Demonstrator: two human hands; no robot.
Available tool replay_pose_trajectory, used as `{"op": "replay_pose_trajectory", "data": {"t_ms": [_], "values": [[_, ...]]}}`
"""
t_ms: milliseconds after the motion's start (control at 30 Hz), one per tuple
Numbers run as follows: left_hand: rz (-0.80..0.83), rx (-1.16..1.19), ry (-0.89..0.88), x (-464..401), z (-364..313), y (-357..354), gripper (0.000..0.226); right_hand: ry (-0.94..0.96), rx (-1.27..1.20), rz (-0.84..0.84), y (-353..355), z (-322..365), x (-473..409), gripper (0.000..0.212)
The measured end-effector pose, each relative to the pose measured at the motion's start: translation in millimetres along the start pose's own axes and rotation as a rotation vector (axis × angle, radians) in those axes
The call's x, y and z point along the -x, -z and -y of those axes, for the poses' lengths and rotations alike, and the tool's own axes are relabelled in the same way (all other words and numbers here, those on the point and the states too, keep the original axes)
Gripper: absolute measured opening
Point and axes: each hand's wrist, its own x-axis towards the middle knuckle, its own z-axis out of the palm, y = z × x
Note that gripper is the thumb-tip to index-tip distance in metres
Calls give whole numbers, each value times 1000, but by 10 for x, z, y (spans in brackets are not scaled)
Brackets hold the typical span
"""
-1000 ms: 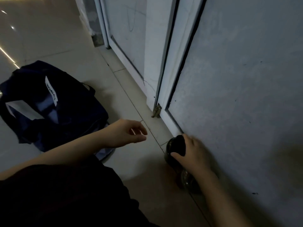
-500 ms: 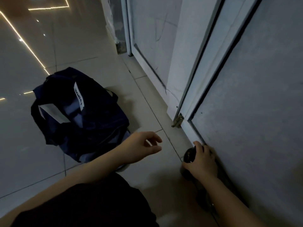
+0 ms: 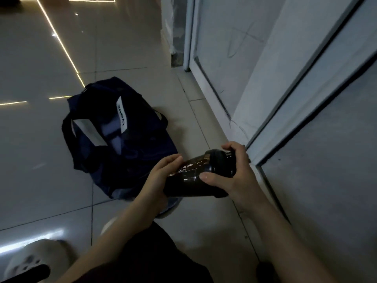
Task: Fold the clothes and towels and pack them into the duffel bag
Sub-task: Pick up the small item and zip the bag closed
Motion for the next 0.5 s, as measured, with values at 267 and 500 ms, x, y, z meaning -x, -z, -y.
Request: {"op": "replay_pose_trajectory", "data": {"t_ms": [267, 500], "values": [[-60, 83, 173, -94, 238, 475, 63, -103, 140, 197, -292, -100, -289, 91], [-154, 180, 211, -243, 476, 768, 70, -233, 149, 326, -538, -408, -460, 94]]}}
